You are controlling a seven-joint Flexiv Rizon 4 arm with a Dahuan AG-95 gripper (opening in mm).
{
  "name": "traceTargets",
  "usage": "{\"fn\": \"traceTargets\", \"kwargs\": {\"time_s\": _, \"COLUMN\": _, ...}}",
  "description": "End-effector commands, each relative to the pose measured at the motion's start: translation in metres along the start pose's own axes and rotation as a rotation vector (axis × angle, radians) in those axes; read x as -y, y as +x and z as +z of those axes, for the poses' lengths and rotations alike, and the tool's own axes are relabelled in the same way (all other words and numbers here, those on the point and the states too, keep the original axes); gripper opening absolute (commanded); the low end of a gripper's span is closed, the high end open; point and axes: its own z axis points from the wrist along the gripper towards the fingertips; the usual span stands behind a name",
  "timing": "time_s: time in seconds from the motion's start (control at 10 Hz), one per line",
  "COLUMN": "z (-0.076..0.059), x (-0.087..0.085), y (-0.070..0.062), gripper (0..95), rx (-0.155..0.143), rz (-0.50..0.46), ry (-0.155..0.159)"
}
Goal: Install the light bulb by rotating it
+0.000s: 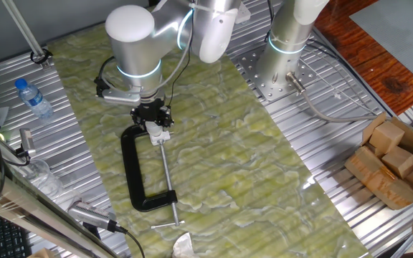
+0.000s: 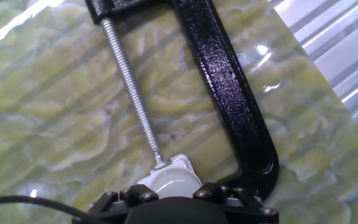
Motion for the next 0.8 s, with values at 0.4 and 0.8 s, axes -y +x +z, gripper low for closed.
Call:
{"fn": "traceTargets", "kwargs": {"time_s": 0.4, "z": -0.0007, "x": 0.0001, "y": 0.0007, "gripper": 57.0, "rx": 0.003, "rz": -0.034, "ry": 0.006}}
{"fn": "traceTargets", "kwargs": {"time_s": 0.8, "z": -0.0006, "x": 0.0001, "y": 0.0007, "gripper": 57.0, "rx": 0.005, "rz": -0.041, "ry": 0.011}}
